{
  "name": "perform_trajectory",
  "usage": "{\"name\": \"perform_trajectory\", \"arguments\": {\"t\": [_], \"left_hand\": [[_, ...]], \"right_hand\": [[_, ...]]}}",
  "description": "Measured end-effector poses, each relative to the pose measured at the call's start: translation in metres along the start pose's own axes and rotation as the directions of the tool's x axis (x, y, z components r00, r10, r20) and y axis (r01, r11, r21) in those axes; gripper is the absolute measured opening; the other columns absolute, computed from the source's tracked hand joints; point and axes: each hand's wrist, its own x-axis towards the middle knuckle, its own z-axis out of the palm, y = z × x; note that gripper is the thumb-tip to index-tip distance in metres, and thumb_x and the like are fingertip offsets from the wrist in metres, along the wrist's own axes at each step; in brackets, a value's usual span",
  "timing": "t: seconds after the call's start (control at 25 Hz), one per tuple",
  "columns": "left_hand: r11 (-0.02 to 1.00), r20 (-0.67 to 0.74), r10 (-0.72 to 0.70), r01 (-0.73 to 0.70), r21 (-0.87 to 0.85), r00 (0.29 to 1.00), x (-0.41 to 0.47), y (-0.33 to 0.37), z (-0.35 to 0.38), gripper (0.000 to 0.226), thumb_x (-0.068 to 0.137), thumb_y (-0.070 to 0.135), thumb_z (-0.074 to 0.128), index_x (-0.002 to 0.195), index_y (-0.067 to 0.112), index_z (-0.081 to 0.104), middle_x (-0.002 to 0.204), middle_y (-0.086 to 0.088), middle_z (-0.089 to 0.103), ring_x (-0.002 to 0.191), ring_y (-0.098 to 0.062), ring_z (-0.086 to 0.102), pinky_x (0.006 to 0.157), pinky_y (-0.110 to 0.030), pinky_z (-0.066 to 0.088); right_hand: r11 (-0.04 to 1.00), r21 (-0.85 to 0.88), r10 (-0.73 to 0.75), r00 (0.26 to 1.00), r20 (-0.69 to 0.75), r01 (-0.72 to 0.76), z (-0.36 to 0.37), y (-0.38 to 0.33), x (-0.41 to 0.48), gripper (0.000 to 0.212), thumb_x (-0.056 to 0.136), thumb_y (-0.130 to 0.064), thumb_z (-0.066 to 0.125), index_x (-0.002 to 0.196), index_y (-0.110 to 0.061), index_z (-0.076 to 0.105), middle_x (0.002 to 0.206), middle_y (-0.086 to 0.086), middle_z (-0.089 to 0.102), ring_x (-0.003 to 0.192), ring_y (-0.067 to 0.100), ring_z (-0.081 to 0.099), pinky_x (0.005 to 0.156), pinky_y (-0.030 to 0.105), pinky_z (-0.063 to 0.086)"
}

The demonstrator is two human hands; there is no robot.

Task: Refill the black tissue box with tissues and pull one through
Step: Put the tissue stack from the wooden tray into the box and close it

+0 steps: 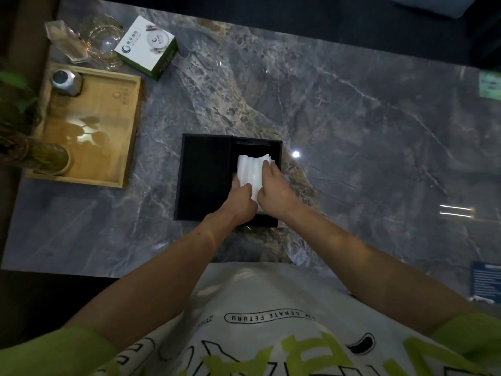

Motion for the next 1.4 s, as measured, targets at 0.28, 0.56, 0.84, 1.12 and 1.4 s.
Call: {"name": "perform_trajectory", "arguments": {"t": [0.28, 0.56, 0.84, 1.12, 1.4], "left_hand": [[0.745, 0.029, 0.189, -0.162, 0.647, 0.982, -0.013, -0.014, -0.005, 0.070, 0.092, 0.020, 0.051, 0.150, 0.000, 0.017, 0.162, -0.016, 0.005, 0.151, -0.028, 0.001, 0.121, -0.045, 0.003], [0.524, 0.117, 0.127, -0.167, 0.835, 0.985, -0.008, -0.023, -0.001, 0.070, 0.095, 0.030, 0.043, 0.152, 0.002, 0.012, 0.162, -0.017, -0.001, 0.151, -0.027, -0.001, 0.118, -0.053, -0.005], [0.502, 0.112, 0.104, -0.149, 0.852, 0.988, -0.006, -0.025, 0.002, 0.077, 0.092, 0.041, 0.046, 0.152, 0.004, 0.014, 0.162, -0.017, 0.000, 0.148, -0.026, 0.011, 0.117, -0.054, -0.007], [0.504, 0.153, 0.130, -0.198, 0.841, 0.980, -0.003, -0.027, -0.003, 0.073, 0.094, 0.036, 0.044, 0.152, 0.004, 0.013, 0.162, -0.016, 0.000, 0.148, -0.025, 0.010, 0.116, -0.057, -0.006], [0.807, -0.076, 0.475, -0.399, 0.434, 0.877, -0.013, -0.054, -0.013, 0.065, 0.093, 0.024, 0.049, 0.151, 0.008, 0.024, 0.161, -0.018, 0.012, 0.147, -0.033, 0.019, 0.121, -0.046, 0.015]], "right_hand": [[0.898, -0.392, -0.204, 0.979, 0.027, 0.198, -0.008, 0.010, -0.009, 0.053, 0.091, -0.003, 0.049, 0.143, 0.000, 0.037, 0.158, 0.018, 0.022, 0.142, 0.030, 0.031, 0.111, 0.036, 0.032], [0.565, -0.755, -0.281, 0.938, 0.204, 0.333, 0.001, 0.021, 0.003, 0.052, 0.094, -0.018, 0.050, 0.141, -0.001, 0.040, 0.146, 0.017, 0.041, 0.134, 0.028, 0.041, 0.111, 0.037, 0.035], [0.514, -0.791, -0.248, 0.940, 0.235, 0.333, 0.012, 0.029, 0.005, 0.060, 0.099, -0.035, 0.038, 0.148, -0.002, 0.029, 0.157, 0.019, 0.024, 0.144, 0.027, 0.027, 0.120, 0.042, 0.012], [0.589, -0.718, -0.311, 0.924, 0.222, 0.371, 0.005, 0.033, 0.002, 0.058, 0.101, -0.033, 0.033, 0.149, 0.000, 0.024, 0.159, 0.019, 0.021, 0.148, 0.028, 0.020, 0.122, 0.040, 0.007], [0.863, -0.367, -0.408, 0.908, -0.097, 0.348, 0.007, 0.047, -0.013, 0.057, 0.093, -0.011, 0.050, 0.145, 0.004, 0.033, 0.157, 0.023, 0.023, 0.146, 0.035, 0.024, 0.120, 0.041, 0.021]]}}
